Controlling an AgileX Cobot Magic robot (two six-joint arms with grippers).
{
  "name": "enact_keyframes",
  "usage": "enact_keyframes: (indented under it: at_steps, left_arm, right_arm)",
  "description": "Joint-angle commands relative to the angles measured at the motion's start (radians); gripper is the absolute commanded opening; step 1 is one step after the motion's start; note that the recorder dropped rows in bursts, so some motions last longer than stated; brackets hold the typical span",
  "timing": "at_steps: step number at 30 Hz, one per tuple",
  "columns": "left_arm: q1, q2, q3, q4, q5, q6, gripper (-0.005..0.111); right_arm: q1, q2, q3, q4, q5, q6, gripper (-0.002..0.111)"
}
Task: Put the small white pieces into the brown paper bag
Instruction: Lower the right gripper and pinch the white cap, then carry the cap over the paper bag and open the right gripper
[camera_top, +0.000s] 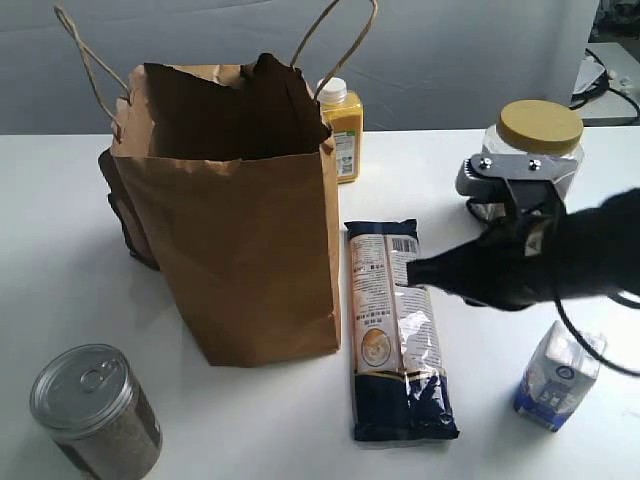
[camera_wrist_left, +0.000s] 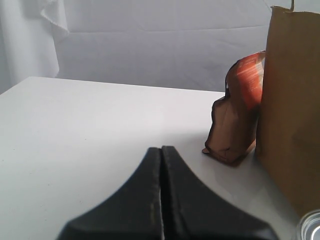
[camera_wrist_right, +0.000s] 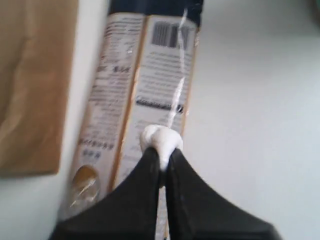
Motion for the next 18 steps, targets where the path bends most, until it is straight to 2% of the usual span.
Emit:
enact_keyframes:
  at_steps: [1,4,8,12,18]
  left_arm:
    - [-0.005,-0.003,0.004,-0.008,-0.002,-0.005,0.000]
    - [-0.005,-0.003,0.004,-0.008,-0.002,-0.005,0.000]
    - [-0.005,-0.003,0.004,-0.008,-0.002,-0.005,0.000]
    - [-0.005,-0.003,0.004,-0.008,-0.002,-0.005,0.000]
    - [-0.005,-0.003,0.004,-0.008,-0.002,-0.005,0.000]
  right_arm:
    - [0.106,-0.233,0.129,0.002,-0.024,0.028,0.000]
    - [0.243,-0.493,0.168,0.016,-0.019,0.097,0.000]
    - [0.381,-0.641,0.141,0.111,-0.095,0.098,0.000]
    - [0.449,-0.588,0.038,0.104,-0.169,0.098,0.000]
    - [0.447,-0.318,-0.170,0.076,-0.229,0.086,0.000]
